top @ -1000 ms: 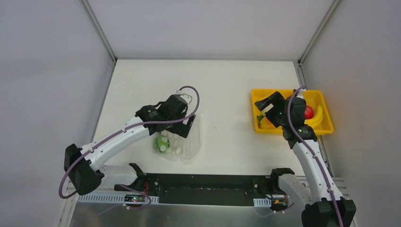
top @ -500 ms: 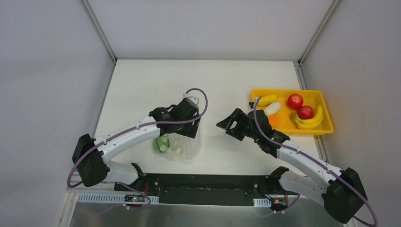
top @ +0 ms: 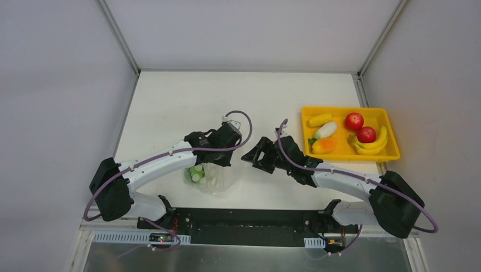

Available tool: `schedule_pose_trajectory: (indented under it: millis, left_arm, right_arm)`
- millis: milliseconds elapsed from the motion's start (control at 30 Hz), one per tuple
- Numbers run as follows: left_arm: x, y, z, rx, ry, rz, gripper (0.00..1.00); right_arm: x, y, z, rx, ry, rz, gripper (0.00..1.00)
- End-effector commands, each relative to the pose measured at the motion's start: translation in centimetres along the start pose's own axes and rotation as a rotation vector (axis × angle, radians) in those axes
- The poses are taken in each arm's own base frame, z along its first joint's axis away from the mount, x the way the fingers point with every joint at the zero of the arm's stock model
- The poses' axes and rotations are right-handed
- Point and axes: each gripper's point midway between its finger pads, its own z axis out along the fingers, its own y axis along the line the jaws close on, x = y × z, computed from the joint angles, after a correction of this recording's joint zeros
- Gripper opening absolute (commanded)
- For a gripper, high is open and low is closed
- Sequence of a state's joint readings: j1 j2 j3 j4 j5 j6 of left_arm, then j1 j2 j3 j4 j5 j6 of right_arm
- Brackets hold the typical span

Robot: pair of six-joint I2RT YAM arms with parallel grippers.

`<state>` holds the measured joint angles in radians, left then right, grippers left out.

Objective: Open the zip-top bag and remove the fake food

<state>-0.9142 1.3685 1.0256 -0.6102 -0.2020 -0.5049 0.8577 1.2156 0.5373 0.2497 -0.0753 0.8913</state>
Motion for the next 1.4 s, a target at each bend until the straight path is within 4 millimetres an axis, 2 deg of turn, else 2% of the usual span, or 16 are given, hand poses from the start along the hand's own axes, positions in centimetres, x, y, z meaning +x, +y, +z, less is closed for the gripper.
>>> schedule_pose_trajectory:
  millis: [0, 167, 300, 500, 633, 733, 1000, 1133, 1267, 1367]
  left_arm:
    - [-1.0, -0.1, -2.3, 0.018, -0.073, 0.047, 0.0]
    - [-1.0, -0.3, -3.1, 0.008, -0.083, 0.082, 0.0]
    - [-1.1, -0.2, -3.3, -0.017, -0.094, 0.104, 0.0]
    - [-1.0, 1.2, -2.3, -0.119, -0.079, 0.112, 0.0]
    - [-0.9, 0.7, -2.0, -0.11, -0.067, 0.106, 0.0]
    - [-1.1, 0.4, -2.3, -0.089, -0.078, 0.095, 0.0]
    - [-1.7, -0.3, -4.2, -0.011, -0.113, 0.074, 0.0]
    - [-2.0, -0.8, -5.3, 0.023, -0.135, 0.085, 0.0]
    - [-2.4, -0.3, -6.5, -0.004, -0.124, 0.135, 0.0]
    - [-3.3, -1.0, -8.1, 0.053, -0.153, 0.144, 0.0]
  right_arm:
    - [-0.3, 4.4, 1.1, -0.122, -0.007, -0.004, 0.72]
    - [1.1, 5.5, 2.5, -0.149, 0.052, -0.004, 0.63]
    - [1.5, 5.7, 2.6, -0.131, 0.064, -0.007, 0.59]
    - [-0.4, 2.7, 0.3, 0.04, -0.066, -0.004, 0.6]
    - [-0.9, 4.0, -1.6, -0.003, -0.097, -0.026, 0.6]
    - [-0.9, 5.7, -1.9, -0.072, -0.084, -0.032, 0.58]
    - [1.5, 6.6, 2.3, -0.167, 0.026, 0.0, 0.45]
    - [2.7, 7.0, 4.4, -0.21, 0.085, 0.002, 0.42]
    - [2.3, 7.0, 5.0, -0.222, 0.059, -0.041, 0.41]
    - [2.6, 5.8, 5.6, -0.172, 0.072, -0.092, 0.43]
